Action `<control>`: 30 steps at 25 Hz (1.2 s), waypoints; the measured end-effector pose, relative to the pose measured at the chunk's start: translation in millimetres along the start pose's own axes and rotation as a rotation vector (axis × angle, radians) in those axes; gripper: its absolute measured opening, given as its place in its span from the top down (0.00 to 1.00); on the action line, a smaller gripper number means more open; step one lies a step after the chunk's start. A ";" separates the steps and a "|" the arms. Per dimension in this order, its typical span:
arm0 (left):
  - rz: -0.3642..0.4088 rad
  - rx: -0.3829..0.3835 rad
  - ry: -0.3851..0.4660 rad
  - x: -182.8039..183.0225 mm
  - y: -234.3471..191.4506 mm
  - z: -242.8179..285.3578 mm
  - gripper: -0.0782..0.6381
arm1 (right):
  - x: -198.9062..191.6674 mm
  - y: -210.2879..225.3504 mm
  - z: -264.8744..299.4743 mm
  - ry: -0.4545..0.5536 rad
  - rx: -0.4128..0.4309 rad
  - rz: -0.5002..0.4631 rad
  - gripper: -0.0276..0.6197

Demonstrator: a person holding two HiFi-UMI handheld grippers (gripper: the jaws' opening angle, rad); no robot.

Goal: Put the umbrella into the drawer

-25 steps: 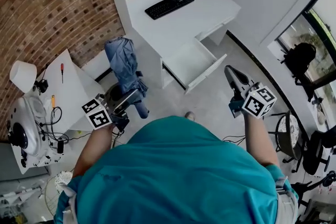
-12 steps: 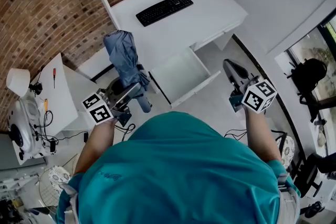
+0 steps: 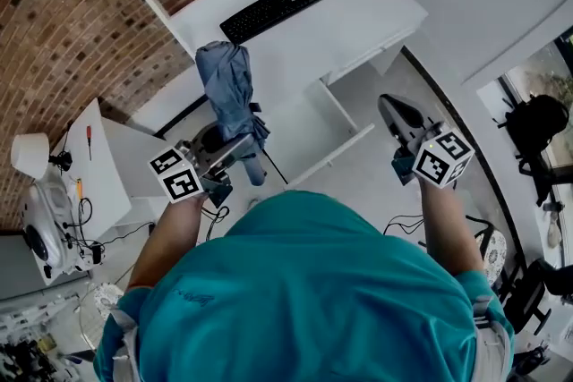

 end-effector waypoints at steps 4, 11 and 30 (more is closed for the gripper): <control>-0.001 -0.057 -0.036 7.9 -19.7 15.6 0.56 | 0.1 7.0 8.2 -0.002 -0.051 0.009 0.92; 0.016 -0.176 -0.070 24.6 -42.6 24.6 0.56 | 7.9 -12.4 9.4 0.022 -0.158 0.022 0.92; -0.065 -0.184 -0.350 -16.1 -83.6 94.9 0.56 | -12.4 22.4 37.6 -0.017 -0.216 0.037 0.92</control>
Point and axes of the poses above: the fingertips, and each gripper's own axes: z forward along the fingers, y to its right, x out of its top, the point moved 5 cm from there along -z, backward along the fingers, and after that the axes turned 12 degrees about -y, right-handed, at the moved point
